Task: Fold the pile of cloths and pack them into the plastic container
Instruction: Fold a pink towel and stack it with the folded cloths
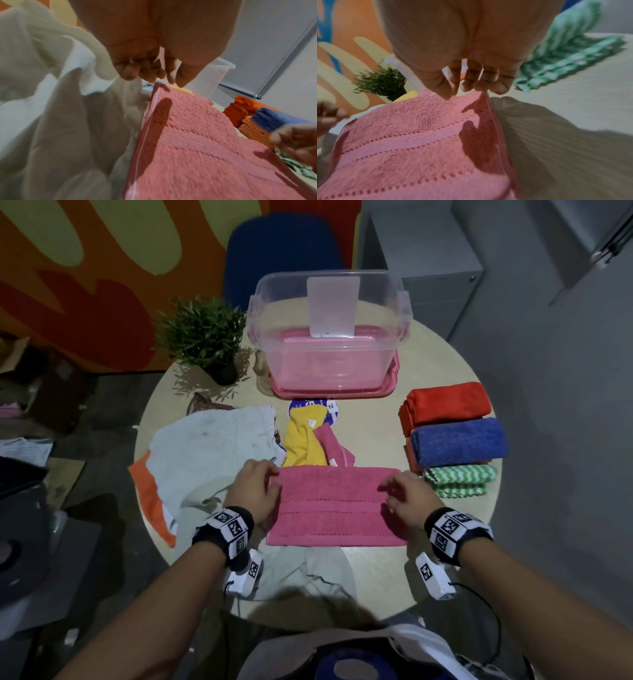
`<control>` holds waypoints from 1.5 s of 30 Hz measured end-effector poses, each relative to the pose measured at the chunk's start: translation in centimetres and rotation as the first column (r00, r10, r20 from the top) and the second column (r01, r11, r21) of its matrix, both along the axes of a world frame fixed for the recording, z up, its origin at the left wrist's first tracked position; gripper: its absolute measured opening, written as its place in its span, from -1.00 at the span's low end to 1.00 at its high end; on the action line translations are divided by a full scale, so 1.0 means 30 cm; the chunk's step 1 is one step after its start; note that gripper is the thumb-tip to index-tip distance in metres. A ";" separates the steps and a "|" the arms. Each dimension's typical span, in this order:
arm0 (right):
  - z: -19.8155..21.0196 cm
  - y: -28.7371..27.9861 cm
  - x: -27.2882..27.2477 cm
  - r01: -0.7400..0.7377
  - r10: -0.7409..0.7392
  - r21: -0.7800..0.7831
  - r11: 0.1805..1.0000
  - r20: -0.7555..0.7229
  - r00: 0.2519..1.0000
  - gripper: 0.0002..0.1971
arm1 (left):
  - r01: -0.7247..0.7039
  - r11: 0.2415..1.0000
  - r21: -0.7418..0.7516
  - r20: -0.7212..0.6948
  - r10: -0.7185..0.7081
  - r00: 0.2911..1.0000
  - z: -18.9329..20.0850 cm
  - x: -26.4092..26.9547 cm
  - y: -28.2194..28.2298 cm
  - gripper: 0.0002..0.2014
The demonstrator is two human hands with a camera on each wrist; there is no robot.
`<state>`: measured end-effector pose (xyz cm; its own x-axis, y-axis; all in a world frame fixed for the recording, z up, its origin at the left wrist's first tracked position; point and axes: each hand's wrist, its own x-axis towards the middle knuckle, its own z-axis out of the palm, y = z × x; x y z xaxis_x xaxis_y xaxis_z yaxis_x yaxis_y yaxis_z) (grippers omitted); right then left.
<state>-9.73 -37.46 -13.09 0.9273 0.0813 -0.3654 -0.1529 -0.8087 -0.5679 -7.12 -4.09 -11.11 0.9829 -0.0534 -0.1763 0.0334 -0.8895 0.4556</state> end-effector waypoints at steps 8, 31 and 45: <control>-0.022 0.068 0.114 -0.179 0.159 -0.304 0.936 -0.089 0.983 -0.50 | 0.088 0.988 0.126 -0.117 -0.073 0.990 0.015 0.079 -0.020 -0.90; 0.517 -0.065 0.189 -0.085 -0.137 0.442 0.893 0.446 0.884 -0.91 | 0.286 0.869 -0.403 0.252 -0.195 0.948 0.459 0.127 -0.278 -0.87; 0.175 -0.188 -0.201 -0.028 0.177 0.450 0.892 -0.293 0.940 -0.78 | 0.357 0.799 -0.483 -0.393 -0.563 0.727 0.149 -0.135 -0.339 -0.91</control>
<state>-15.76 -43.10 -7.85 0.7443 0.3885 -0.5433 -0.3149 -0.5132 -0.7984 -11.16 -14.27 -6.64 0.5921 -0.6330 -0.4987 -0.0261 -0.6336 0.7732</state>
